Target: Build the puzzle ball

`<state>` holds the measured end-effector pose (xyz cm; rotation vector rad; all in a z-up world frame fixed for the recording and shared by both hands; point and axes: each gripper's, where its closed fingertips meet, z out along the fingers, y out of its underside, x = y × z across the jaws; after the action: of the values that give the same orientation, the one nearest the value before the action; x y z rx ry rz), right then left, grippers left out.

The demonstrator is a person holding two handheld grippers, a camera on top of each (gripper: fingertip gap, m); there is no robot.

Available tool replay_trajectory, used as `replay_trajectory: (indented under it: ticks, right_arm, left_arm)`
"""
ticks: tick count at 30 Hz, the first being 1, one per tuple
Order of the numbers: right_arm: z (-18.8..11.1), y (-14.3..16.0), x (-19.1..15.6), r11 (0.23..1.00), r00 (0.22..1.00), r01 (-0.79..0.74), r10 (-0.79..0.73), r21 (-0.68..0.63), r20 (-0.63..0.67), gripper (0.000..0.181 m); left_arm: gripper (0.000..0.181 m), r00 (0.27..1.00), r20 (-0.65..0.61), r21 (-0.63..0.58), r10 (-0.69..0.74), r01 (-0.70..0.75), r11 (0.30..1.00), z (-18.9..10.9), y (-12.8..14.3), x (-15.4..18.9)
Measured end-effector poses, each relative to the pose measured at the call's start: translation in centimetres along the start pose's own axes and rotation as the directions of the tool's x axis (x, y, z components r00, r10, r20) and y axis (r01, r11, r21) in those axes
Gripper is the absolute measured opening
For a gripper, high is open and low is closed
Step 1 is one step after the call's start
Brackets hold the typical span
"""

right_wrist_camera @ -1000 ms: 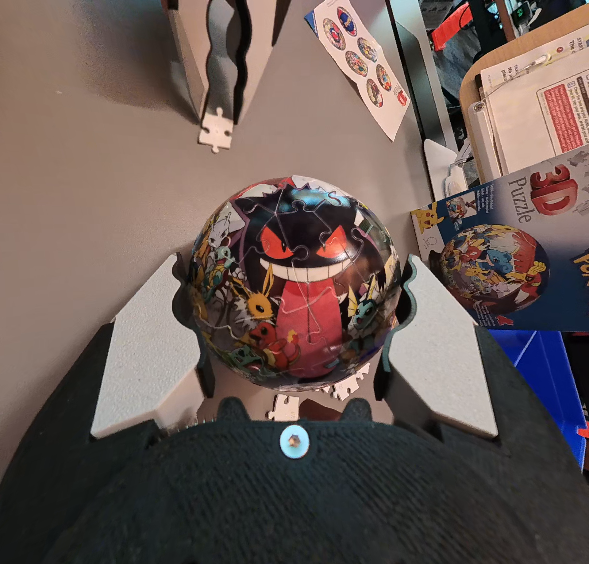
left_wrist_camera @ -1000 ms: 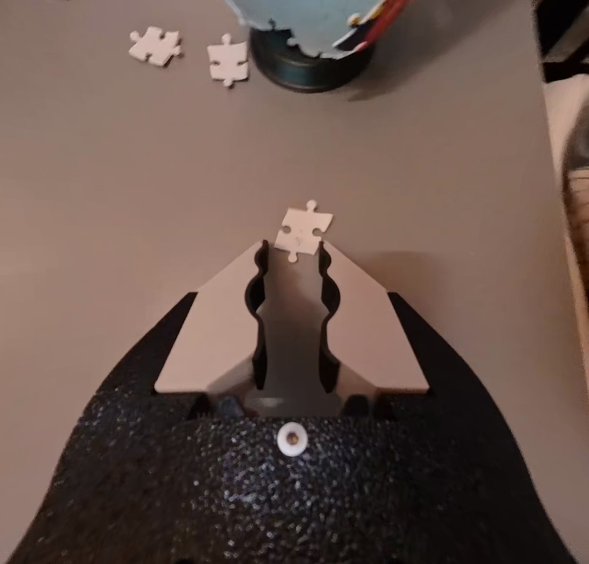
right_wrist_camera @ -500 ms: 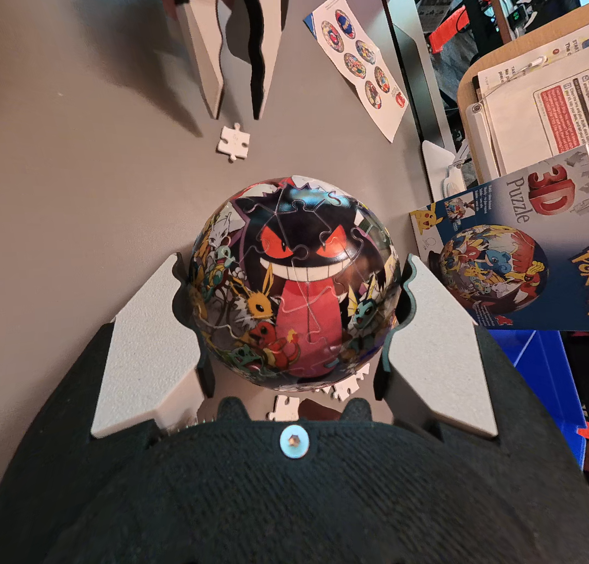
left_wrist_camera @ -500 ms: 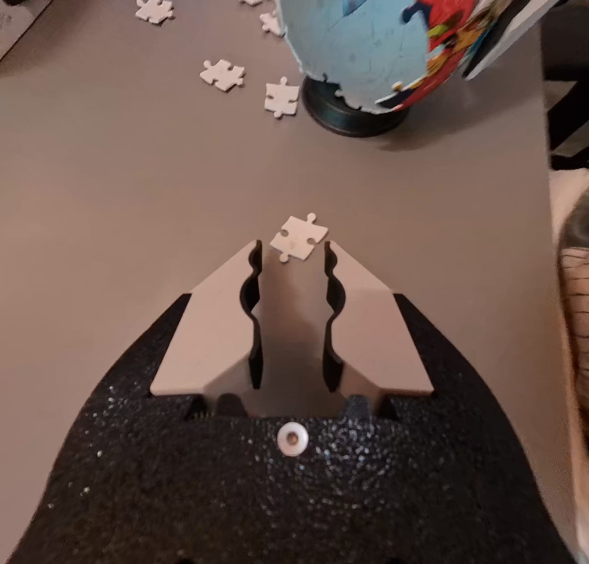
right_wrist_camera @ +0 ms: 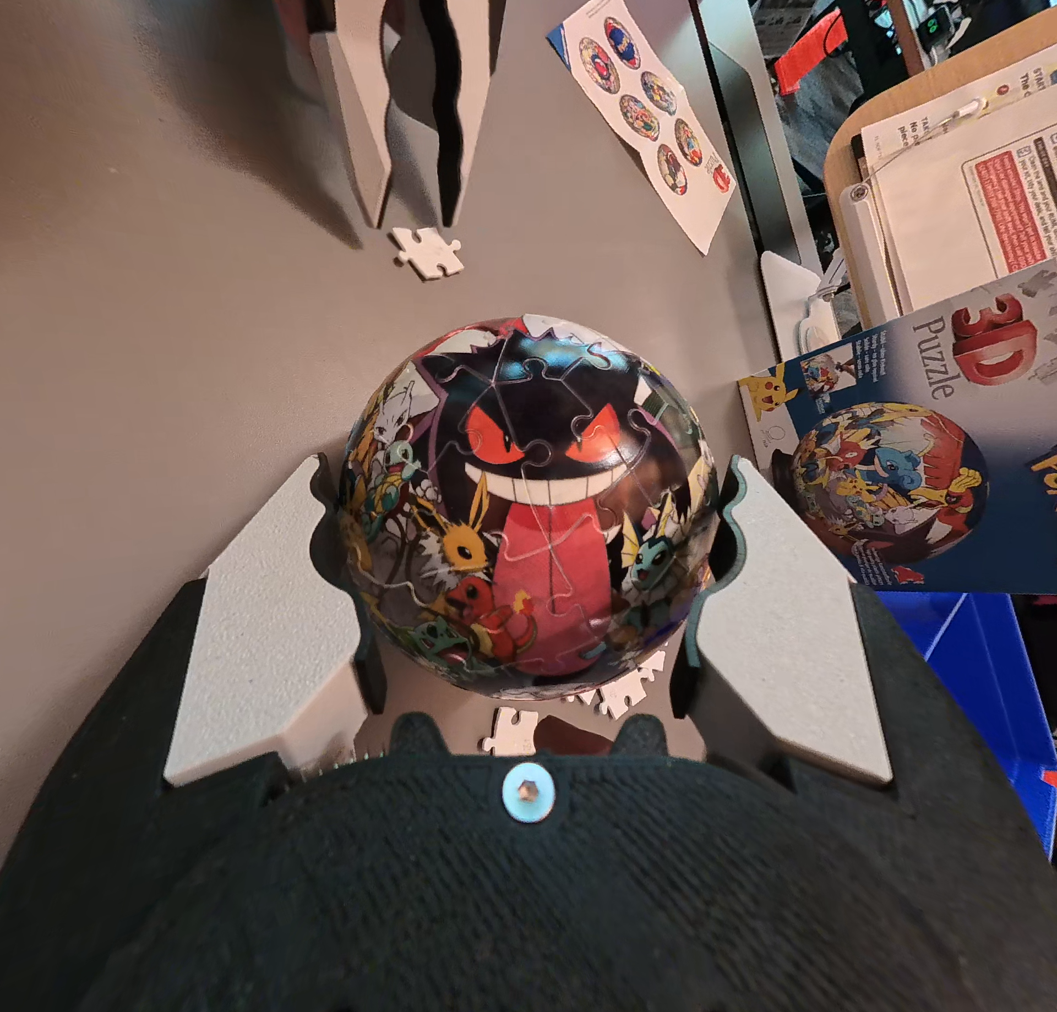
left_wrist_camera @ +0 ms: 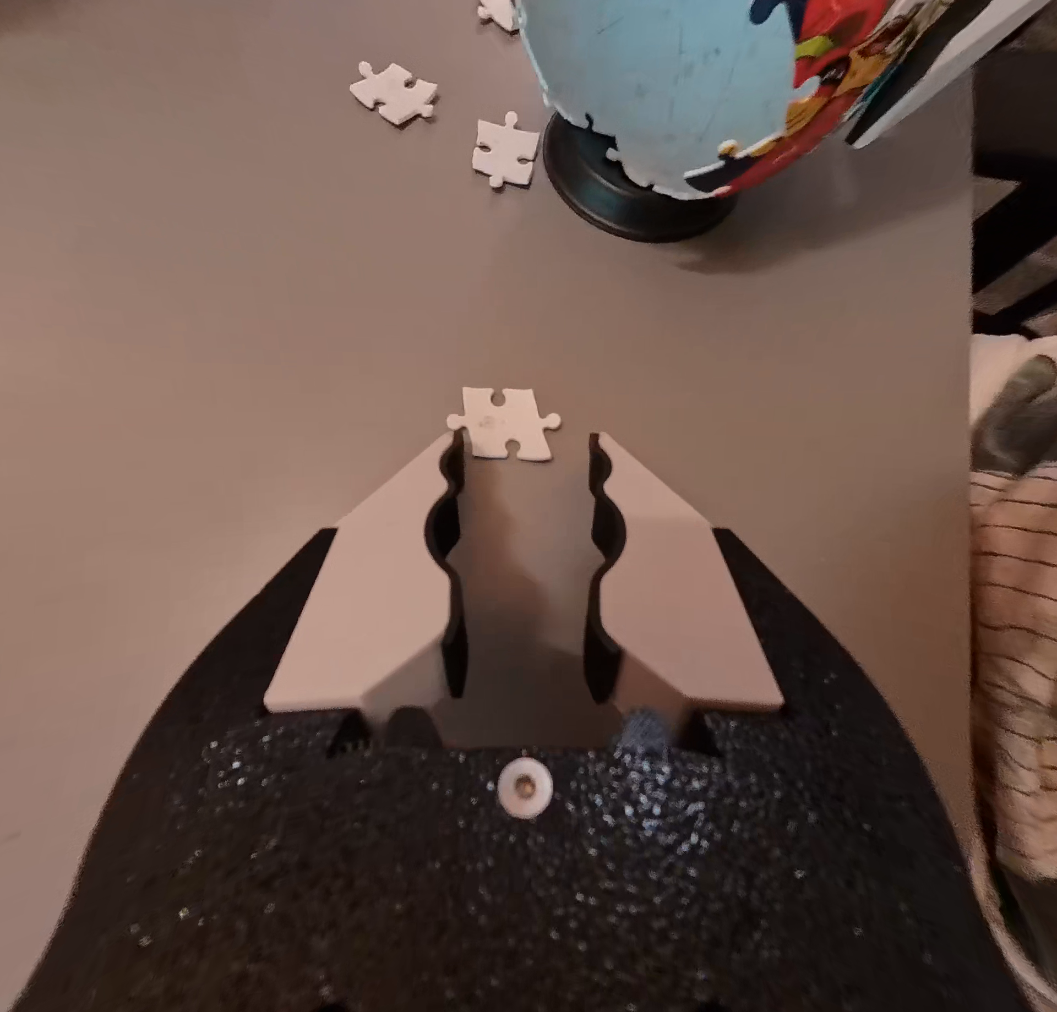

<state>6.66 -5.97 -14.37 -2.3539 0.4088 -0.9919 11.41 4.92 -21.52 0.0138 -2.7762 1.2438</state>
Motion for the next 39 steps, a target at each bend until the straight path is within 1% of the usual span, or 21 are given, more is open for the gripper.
replay_trajectory:
  ticks: [3, 4, 6, 9, 13, 15, 26, 31, 34, 39]
  right_arm:
    - [0.0, 0.0, 0.0, 1.0, 1.0, -0.004, 0.004, 0.001, 0.002, 0.13]
    - [0.0, 0.0, 0.0, 1.0, 1.0, -0.005, 0.005, 0.003, 0.002, 0.13]
    - [0.0, 0.0, 0.0, 1.0, 1.0, -0.006, 0.006, 0.005, 0.002, 0.13]
    - [-0.1, -0.1, 0.0, 1.0, 1.0, -0.011, 0.011, 0.011, 0.004, 0.13]
    - [-0.1, -0.1, 0.0, 1.0, 1.0, -0.016, 0.016, 0.023, 0.007, 0.129]
    - [-0.1, -0.2, 0.1, 0.999, 1.0, -0.019, 0.019, 0.03, 0.009, 0.129]
    - [-0.1, -0.2, 0.1, 0.999, 1.0, -0.026, 0.026, 0.028, 0.009, 0.129]
    - [-0.1, -0.2, 0.1, 0.999, 1.0, -0.027, 0.027, 0.031, 0.009, 0.129]
    - [-0.2, -0.2, 0.1, 0.999, 1.0, -0.028, 0.028, 0.034, 0.007, 0.128]
    - [-0.2, -0.2, 0.1, 0.999, 1.0, -0.023, 0.023, 0.034, 0.002, 0.128]
  left_arm:
    - [0.038, 0.999, 0.041, -0.036, 0.019, -0.018, 0.999, 0.6, 0.3, -0.5]
    - [0.033, 0.998, 0.059, -0.041, 0.024, -0.021, 0.999, 0.6, 0.3, -0.8]
    - [0.028, 0.996, 0.082, -0.049, 0.029, -0.025, 0.998, 0.6, 0.4, -1.3]
    - [0.023, 0.996, 0.086, -0.047, 0.025, -0.021, 0.999, 0.5, 0.5, -1.6]
    - [0.022, 0.997, 0.072, -0.033, 0.014, -0.011, 0.999, 0.5, 0.4, -1.6]
    - [0.019, 0.997, 0.077, -0.028, 0.013, -0.011, 1.0, 0.5, 0.4, -1.9]
    - [0.019, 0.997, 0.073, -0.021, -0.001, 0.003, 1.0, 0.4, 0.4, -2.3]
    - [0.013, 0.999, 0.051, -0.03, 0.017, -0.015, 0.999, 0.4, 0.5, -1.9]
    - [0.013, 0.999, 0.04, -0.039, 0.034, -0.032, 0.999, 0.4, 0.5, -1.4]
    - [0.016, 0.998, 0.058, -0.043, 0.037, -0.035, 0.998, 0.4, 0.5, -1.5]
